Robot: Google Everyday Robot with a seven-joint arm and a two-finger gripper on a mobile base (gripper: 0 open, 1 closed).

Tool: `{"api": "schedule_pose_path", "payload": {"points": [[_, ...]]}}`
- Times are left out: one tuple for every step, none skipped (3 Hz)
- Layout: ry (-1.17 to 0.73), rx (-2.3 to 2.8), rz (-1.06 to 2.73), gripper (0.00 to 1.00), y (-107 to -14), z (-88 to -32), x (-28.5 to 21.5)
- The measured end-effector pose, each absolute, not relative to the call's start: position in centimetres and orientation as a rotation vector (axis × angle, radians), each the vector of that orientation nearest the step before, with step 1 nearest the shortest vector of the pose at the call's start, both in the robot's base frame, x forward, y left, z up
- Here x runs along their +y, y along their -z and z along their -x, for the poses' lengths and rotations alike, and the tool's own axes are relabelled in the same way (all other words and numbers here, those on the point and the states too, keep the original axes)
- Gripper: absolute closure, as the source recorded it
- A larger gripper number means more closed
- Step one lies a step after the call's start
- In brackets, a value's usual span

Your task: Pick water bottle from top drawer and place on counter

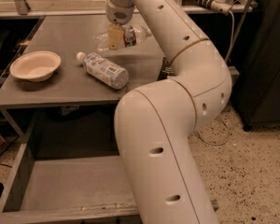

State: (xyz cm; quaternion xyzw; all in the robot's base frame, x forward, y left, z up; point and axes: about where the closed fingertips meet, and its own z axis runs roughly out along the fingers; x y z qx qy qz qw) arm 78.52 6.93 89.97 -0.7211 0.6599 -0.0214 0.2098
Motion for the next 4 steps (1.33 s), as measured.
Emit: {"api": "schedule_pose_path", "payload": {"points": [[0.05, 1.814, 2.026, 1.0, -89.0, -79.1, 7.8], [0.064, 1.814, 2.02, 1.0, -88.6, -79.9, 7.7], [0.076, 1.826, 2.008, 1.0, -88.3, -80.5, 7.3], [0.076, 1.838, 1.999, 1.0, -87.7, -80.9, 6.9]]}}
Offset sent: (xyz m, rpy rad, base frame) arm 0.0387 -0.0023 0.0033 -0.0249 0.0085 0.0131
